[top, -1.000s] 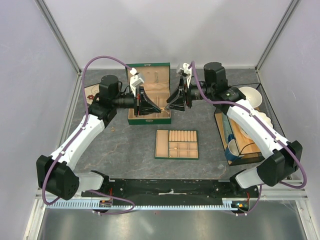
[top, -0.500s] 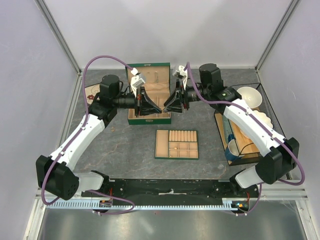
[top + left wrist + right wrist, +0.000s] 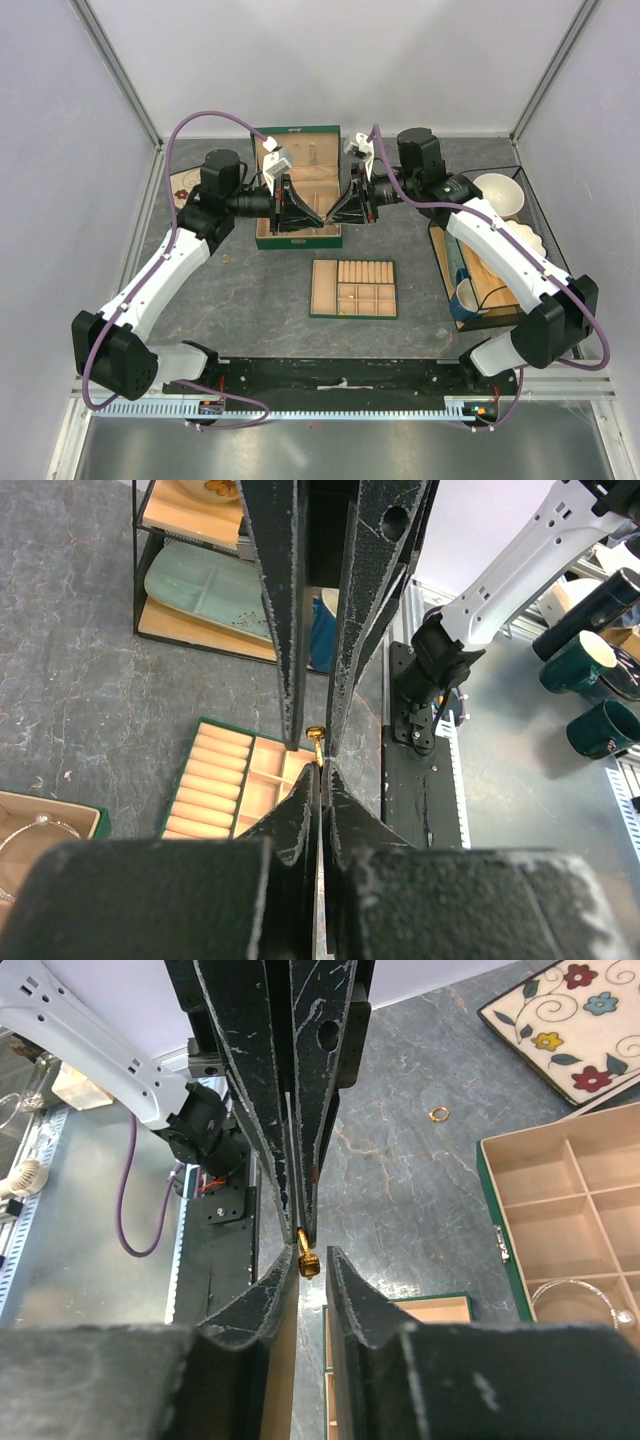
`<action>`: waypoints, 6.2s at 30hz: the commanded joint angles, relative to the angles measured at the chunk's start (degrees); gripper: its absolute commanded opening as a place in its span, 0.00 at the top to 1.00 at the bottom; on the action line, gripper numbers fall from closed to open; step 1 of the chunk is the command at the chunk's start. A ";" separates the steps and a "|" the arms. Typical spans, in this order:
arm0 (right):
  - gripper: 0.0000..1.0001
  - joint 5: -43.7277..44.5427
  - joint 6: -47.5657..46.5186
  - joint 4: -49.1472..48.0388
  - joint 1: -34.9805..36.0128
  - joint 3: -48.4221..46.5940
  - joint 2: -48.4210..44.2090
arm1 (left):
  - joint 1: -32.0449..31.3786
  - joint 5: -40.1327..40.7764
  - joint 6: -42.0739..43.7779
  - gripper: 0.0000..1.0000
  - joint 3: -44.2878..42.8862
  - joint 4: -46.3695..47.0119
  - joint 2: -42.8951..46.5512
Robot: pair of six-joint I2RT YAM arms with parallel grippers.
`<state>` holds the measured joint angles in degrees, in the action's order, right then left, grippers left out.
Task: Organize the mixed jewelry
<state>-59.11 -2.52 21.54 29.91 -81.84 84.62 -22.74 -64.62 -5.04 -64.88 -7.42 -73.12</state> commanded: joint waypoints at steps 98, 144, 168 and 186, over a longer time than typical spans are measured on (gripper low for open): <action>1.00 52.69 17.90 -0.10 -2.84 29.29 2.48 | 12.19 47.31 -4.89 0.38 9.25 0.39 6.06; 1.00 55.77 27.13 0.08 -3.54 31.83 4.41 | 12.19 49.06 -4.98 0.38 10.39 0.65 5.97; 1.00 57.96 25.73 -0.89 -0.30 29.73 5.03 | 12.11 48.45 -4.89 0.38 10.92 1.80 5.27; 1.00 66.93 23.88 -0.01 4.80 27.26 6.43 | 12.11 48.27 -4.98 0.38 11.44 1.97 6.50</action>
<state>4.78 22.28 21.82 33.65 -52.05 90.19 -10.94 -16.53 -11.05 -53.91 -8.36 -67.88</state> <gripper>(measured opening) 0.020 0.619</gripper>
